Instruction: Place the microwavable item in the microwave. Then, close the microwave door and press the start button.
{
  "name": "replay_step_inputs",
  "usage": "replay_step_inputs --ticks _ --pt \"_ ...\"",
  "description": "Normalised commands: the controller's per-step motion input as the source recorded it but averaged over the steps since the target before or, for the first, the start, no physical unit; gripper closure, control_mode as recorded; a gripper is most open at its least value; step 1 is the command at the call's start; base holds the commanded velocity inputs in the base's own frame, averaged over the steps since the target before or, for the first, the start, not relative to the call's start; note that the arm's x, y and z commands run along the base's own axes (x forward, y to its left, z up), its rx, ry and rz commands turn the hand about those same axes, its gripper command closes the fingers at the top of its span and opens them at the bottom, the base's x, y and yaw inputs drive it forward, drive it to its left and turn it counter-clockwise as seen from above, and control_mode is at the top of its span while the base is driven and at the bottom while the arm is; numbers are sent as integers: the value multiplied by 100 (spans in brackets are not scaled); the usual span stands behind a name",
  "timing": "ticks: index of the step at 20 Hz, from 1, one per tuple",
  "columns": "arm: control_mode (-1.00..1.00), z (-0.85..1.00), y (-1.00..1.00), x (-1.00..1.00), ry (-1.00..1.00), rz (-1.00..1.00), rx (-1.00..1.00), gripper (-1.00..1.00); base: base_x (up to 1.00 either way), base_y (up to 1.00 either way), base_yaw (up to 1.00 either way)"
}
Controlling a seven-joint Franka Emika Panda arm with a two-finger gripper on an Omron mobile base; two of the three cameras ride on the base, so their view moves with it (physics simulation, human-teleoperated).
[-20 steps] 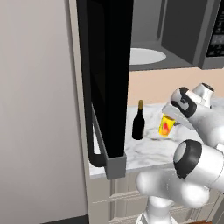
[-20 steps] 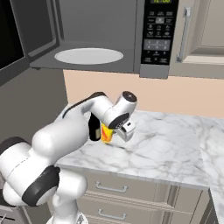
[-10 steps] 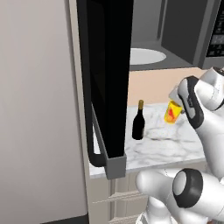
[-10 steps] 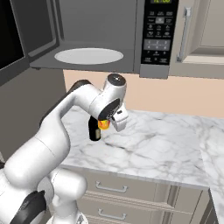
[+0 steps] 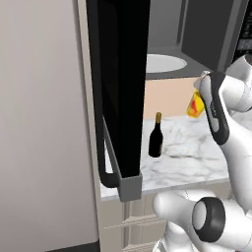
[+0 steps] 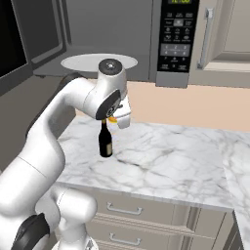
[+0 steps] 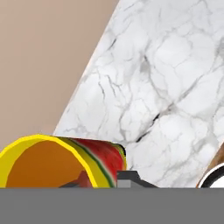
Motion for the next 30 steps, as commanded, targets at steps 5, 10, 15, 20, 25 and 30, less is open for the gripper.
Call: replay_step_inputs --ticks 5,10,15,20,25,30 --pt "-100 61 31 0 -30 -20 4 100 0 0 0" --pt "-100 75 25 -2 -37 -11 2 100 0 0 0" --pt "-100 99 15 0 -27 -10 6 100 0 0 0" --pt "-100 82 8 1 -21 -12 11 100 0 0 0" --pt "-100 55 2 32 -12 -14 14 100 0 0 0" --pt "-100 15 6 67 -2 -8 15 100 0 0 0"
